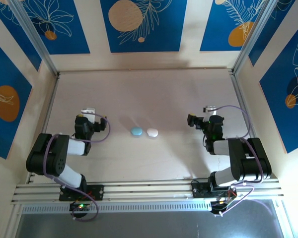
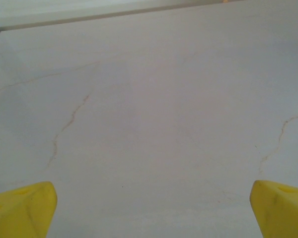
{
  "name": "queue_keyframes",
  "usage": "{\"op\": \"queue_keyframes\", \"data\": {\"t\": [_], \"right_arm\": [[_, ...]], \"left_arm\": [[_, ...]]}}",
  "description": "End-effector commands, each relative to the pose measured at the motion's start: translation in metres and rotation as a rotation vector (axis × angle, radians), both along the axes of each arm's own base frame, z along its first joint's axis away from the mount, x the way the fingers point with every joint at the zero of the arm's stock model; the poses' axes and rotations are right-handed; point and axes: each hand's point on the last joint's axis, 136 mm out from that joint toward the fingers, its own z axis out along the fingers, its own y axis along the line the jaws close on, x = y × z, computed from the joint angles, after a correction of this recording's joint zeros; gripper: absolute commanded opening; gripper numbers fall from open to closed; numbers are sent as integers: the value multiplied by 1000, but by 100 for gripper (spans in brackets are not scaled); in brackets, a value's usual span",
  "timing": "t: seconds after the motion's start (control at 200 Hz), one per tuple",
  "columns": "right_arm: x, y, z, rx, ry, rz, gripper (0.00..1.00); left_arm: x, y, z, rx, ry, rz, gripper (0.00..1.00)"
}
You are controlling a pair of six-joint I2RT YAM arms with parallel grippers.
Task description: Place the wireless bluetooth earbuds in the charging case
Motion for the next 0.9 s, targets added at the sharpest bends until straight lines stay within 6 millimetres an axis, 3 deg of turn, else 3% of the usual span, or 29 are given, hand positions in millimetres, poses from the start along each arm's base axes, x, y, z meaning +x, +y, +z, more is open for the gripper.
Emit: {"op": "queue_keyframes", "data": {"t": [0.0,0.23,0.895], "right_arm": [[16,5,18,-61,-79,38,99],[27,-1,10,-5,-10,45,99],[27,-2,10,3,-5,48,99]], "left_arm": [[11,-9,18,0,-69,-71,100],[16,-5,15,1,-38,-45,100],[16,-4,16,0,-39,-40,100]]}}
